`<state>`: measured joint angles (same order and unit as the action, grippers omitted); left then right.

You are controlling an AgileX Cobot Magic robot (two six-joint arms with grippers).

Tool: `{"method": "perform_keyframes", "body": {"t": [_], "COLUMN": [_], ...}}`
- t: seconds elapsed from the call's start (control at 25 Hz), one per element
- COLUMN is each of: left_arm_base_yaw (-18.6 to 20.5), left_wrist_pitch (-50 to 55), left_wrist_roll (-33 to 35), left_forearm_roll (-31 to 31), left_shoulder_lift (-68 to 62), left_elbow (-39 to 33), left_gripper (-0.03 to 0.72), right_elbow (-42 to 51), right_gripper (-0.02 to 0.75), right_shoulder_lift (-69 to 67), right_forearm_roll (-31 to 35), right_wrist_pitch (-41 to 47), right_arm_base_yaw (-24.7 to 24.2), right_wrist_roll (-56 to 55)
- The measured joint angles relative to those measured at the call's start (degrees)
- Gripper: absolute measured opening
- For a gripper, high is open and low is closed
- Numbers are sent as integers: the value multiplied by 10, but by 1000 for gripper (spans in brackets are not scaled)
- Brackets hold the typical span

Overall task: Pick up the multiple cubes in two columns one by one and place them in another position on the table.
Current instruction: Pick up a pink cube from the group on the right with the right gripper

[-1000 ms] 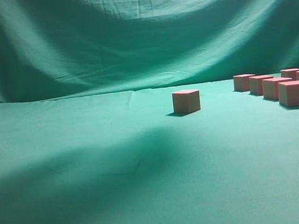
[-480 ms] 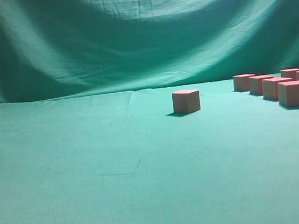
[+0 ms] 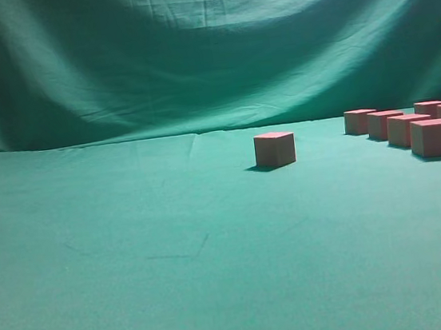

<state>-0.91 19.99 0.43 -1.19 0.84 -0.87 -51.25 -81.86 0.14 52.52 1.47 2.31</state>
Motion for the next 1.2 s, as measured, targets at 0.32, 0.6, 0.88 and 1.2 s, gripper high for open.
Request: {"method": "perform_keyframes", "body": {"t": [0.32,0.6,0.88,1.2], "left_arm_base_yaw": [0,0,0,0], "left_wrist_pitch": [0,0,0,0], "left_wrist_roll": [0,0,0,0], "left_forearm_roll": [0,0,0,0], "left_shoulder_lift": [0,0,0,0], "left_elbow": [0,0,0,0], "left_gripper": [0,0,0,0], "right_elbow": [17,17,17,17], "right_gripper": [559,559,559,559], "right_shoulder_lift": [-45,-93,-130,-148], "right_forearm_roll": [20,19,17,17], "right_wrist_pitch": [-102,-151,-188,-198], "right_arm_base_yaw": [0,-4,-4,-4], "right_wrist_roll": [34,38,39,40]}}
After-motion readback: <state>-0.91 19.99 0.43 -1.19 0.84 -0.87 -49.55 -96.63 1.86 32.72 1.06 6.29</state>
